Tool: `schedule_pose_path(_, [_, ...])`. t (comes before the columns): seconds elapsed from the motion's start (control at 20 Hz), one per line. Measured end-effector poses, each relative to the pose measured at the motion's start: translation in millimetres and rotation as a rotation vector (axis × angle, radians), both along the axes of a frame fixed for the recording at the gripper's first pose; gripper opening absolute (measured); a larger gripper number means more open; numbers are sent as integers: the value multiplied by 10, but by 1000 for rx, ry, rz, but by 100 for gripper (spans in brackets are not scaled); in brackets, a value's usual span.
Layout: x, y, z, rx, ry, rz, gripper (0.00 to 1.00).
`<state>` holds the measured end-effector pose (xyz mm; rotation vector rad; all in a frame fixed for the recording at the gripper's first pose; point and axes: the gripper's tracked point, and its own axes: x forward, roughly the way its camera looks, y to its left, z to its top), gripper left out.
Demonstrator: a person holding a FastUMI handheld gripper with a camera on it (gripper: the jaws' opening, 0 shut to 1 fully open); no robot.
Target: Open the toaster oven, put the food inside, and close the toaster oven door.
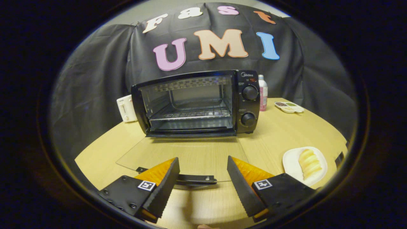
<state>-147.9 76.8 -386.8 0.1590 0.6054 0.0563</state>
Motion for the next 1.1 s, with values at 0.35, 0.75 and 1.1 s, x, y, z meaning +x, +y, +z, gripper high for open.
schedule_pose_path(0.35, [148, -1007, 145, -137, -50, -193, 96])
schedule_pose_path(0.75, [-92, -1987, -75, -265, 69, -377, 96])
schedule_pose_path(1.1, [-321, -2200, -395, -284, 201, -403, 97])
